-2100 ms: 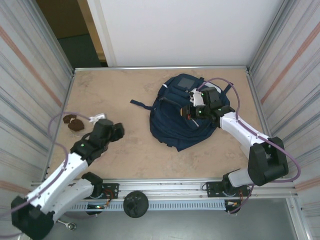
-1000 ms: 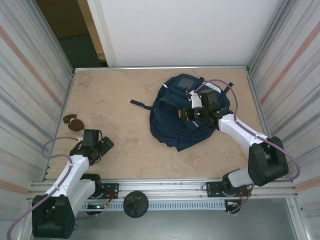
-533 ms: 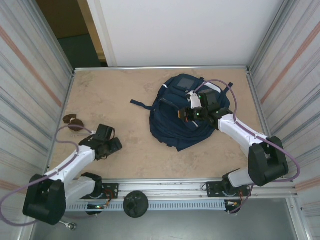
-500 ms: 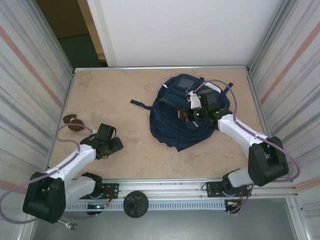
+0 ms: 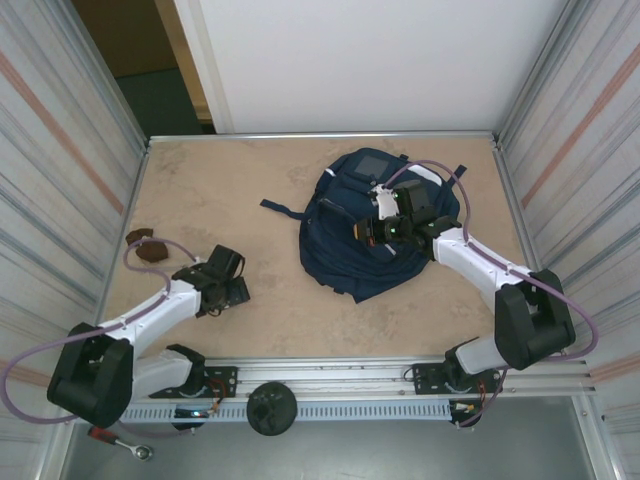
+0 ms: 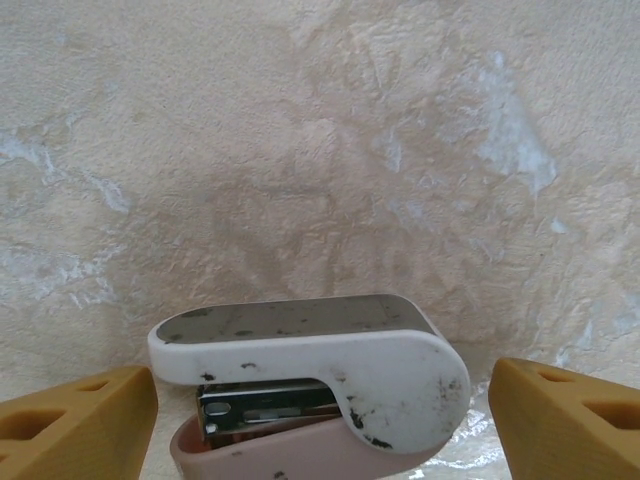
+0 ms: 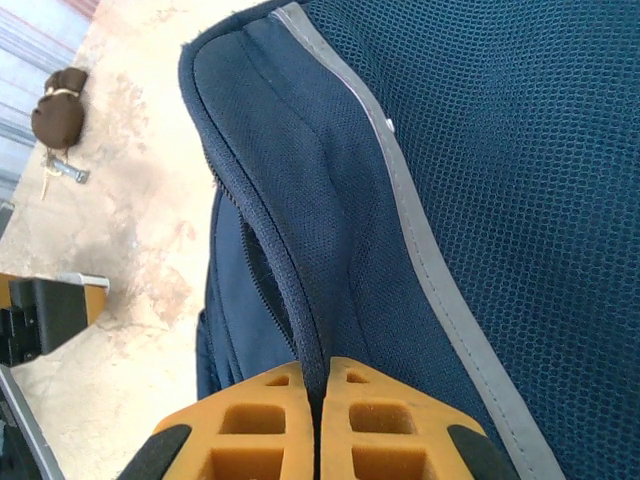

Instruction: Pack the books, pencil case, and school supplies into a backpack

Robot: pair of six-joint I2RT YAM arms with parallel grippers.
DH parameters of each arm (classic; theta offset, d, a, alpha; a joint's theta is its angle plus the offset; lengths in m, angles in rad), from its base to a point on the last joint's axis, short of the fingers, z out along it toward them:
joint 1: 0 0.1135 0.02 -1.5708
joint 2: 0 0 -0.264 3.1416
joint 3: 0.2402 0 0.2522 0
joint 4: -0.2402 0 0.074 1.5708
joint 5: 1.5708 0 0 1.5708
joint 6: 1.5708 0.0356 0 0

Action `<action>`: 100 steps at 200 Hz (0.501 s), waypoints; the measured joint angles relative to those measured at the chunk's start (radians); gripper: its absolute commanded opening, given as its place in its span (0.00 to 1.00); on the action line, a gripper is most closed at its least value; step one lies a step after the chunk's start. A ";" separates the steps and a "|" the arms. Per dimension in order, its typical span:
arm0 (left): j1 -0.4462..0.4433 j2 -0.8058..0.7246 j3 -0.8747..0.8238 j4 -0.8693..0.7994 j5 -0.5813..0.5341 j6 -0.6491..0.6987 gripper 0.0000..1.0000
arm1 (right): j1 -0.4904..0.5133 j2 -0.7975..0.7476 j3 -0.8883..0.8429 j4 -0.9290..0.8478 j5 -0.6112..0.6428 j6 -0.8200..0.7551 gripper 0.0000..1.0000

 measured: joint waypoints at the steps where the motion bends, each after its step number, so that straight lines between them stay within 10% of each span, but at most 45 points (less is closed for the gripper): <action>1: -0.001 0.000 0.000 0.000 0.000 0.000 0.86 | 0.000 0.000 0.000 0.000 0.000 0.000 0.02; 100: -0.142 0.174 0.128 -0.005 -0.063 0.058 0.87 | 0.017 0.022 0.000 -0.005 0.012 -0.003 0.03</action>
